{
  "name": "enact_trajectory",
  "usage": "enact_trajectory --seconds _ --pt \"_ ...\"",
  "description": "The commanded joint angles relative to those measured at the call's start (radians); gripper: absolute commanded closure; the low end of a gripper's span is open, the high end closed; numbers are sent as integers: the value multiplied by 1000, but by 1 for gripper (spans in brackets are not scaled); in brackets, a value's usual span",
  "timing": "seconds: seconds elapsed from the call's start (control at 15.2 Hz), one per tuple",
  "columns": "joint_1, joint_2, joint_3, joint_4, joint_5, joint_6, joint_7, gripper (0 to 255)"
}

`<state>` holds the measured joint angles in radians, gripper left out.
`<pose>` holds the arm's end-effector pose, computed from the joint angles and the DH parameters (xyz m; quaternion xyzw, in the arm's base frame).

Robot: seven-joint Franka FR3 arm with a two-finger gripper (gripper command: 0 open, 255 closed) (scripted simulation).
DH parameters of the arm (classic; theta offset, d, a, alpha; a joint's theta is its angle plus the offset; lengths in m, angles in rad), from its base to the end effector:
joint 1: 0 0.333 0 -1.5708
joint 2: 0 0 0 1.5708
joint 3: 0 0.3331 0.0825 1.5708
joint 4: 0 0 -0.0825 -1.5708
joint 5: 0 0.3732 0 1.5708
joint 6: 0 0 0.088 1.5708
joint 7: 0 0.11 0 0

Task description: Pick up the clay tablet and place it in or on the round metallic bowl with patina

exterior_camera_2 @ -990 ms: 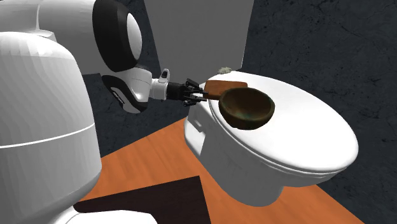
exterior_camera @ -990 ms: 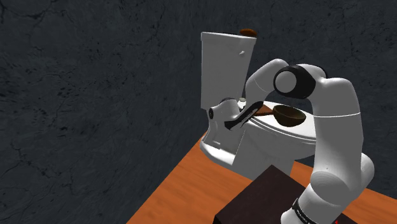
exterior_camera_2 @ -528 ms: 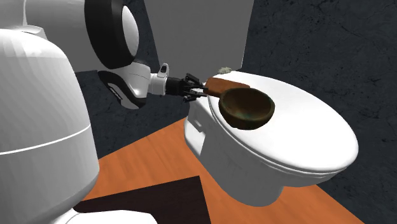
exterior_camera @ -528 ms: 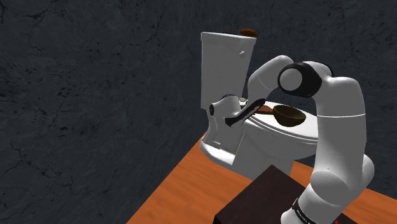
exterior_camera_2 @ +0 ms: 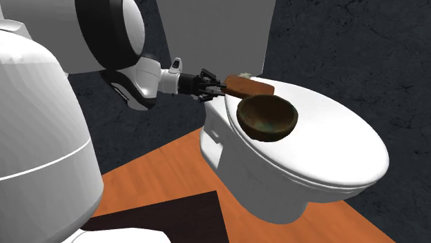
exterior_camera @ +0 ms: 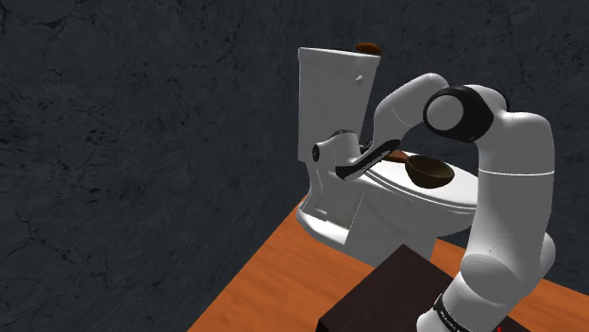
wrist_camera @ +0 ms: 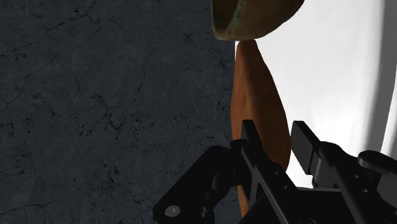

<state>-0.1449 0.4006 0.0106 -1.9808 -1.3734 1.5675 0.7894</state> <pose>0.5478 -0.1835 0.3151 0.7481 -0.0938 -0.1025 0.6489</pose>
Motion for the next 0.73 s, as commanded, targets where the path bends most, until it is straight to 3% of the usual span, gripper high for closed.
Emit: enact_trajectory --seconds 0.0,0.66 --pt "0 -19 0 -1 0 -4 -17 255" --pt "2 -107 1 3 1 -24 -107 255"
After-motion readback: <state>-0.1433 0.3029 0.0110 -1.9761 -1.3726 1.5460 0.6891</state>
